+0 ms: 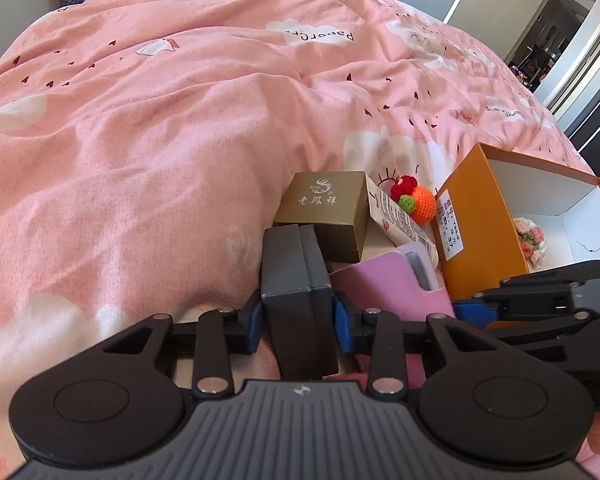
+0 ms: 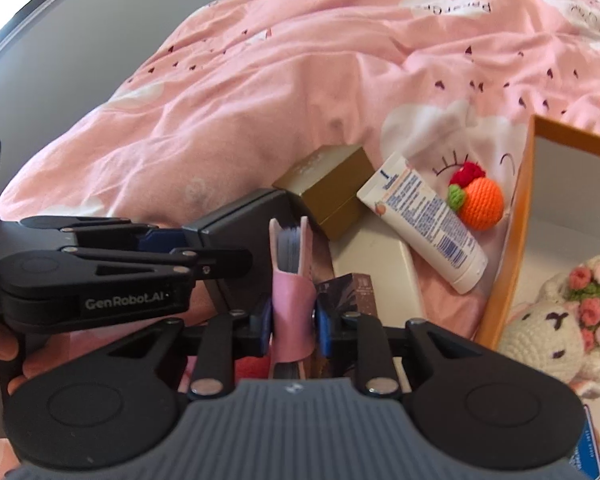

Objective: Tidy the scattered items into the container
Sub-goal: 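Lift the pink notebook with the right gripper while the left gripper grasps and lifts the black box, then carry the notebook with the right gripper into the orange box while the left gripper lowers the black box inside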

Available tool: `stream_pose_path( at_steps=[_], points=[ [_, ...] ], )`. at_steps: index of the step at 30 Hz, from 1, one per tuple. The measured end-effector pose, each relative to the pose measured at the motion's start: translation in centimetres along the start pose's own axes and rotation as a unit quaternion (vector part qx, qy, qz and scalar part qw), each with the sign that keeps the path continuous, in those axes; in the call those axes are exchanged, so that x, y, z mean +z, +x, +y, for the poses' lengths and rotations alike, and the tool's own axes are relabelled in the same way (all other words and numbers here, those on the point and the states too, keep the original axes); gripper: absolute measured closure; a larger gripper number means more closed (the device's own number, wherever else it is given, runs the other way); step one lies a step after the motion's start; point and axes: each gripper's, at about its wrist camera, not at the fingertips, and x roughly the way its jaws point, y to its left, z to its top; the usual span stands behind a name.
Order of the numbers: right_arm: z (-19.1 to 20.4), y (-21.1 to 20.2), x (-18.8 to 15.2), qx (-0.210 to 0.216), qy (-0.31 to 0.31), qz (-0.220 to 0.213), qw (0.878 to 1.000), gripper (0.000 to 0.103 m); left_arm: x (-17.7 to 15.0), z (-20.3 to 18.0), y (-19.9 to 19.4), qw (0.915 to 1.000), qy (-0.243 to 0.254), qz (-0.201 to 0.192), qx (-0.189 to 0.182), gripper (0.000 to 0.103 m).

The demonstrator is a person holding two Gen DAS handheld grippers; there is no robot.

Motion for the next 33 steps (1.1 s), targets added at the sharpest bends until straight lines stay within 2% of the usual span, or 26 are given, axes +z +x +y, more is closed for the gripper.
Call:
stream_pose_path(
  at_steps=[8, 13, 17, 25, 33],
  points=[
    [-1.6, -4.0, -1.3, 0.025, 0.035, -0.048, 0.998, 0.079, -0.6, -2.4, -3.4, 0.9977, 0.046, -0.042, 0.028, 0.063],
    [-3.3, -7.9, -2.3, 0.046, 0.065, -0.090, 0.993, 0.079, -0.1, -4.4, -6.6, 0.9949, 0.065, -0.075, 0.015, 0.063],
    [-5.0, -11.6, -3.1, 0.041, 0.082, -0.127, 0.988, 0.079, 0.6, -7.4, -8.9, 0.9895, 0.097, -0.107, -0.002, 0.063],
    [-10.6, -18.7, -5.9, -0.020, 0.129, -0.181, 0.975, 0.079, 1.6, -15.1, -10.2, 0.9735, 0.166, -0.142, -0.067, 0.063],
    [-16.5, -20.8, -8.7, -0.091, 0.171, -0.174, 0.966, 0.079, 1.8, -22.3, -5.7, 0.9652, 0.195, -0.119, -0.128, 0.063]
  ],
)
